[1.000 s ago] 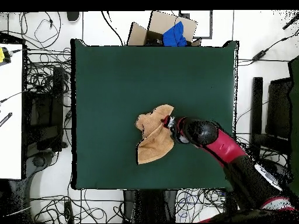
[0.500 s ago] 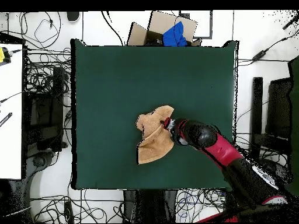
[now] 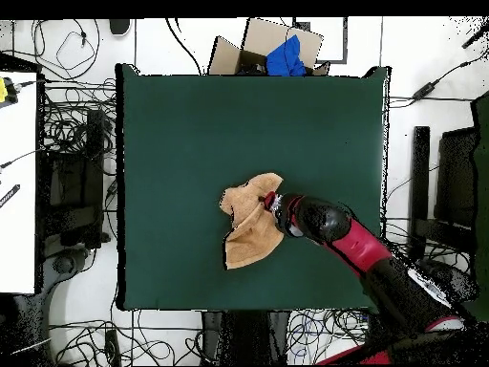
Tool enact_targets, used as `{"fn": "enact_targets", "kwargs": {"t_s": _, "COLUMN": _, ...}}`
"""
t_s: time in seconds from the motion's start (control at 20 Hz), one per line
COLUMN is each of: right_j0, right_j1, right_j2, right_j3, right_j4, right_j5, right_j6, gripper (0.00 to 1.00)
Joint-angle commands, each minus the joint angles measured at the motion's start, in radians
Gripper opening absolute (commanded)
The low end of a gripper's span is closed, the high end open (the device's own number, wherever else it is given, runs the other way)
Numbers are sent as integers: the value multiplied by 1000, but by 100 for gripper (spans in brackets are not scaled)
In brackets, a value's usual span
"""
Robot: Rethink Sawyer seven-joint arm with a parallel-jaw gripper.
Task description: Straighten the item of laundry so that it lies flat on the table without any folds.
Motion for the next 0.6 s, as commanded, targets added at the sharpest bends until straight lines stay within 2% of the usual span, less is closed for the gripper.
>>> {"fn": "enact_targets", "kwargs": {"t_s": 0.05, "right_j0": 7, "right_j1": 61, "right_j2": 95, "right_j3": -56, "right_j4": -69, "right_j5": -31, "right_j6": -10, "gripper": 100}}
{"fn": "enact_targets", "kwargs": {"t_s": 0.6, "right_j0": -5, "right_j1": 84, "right_j2": 171, "right_j3": -107, "right_j4": -151, "right_j5": -37, "right_j6": -54, "gripper": 100}}
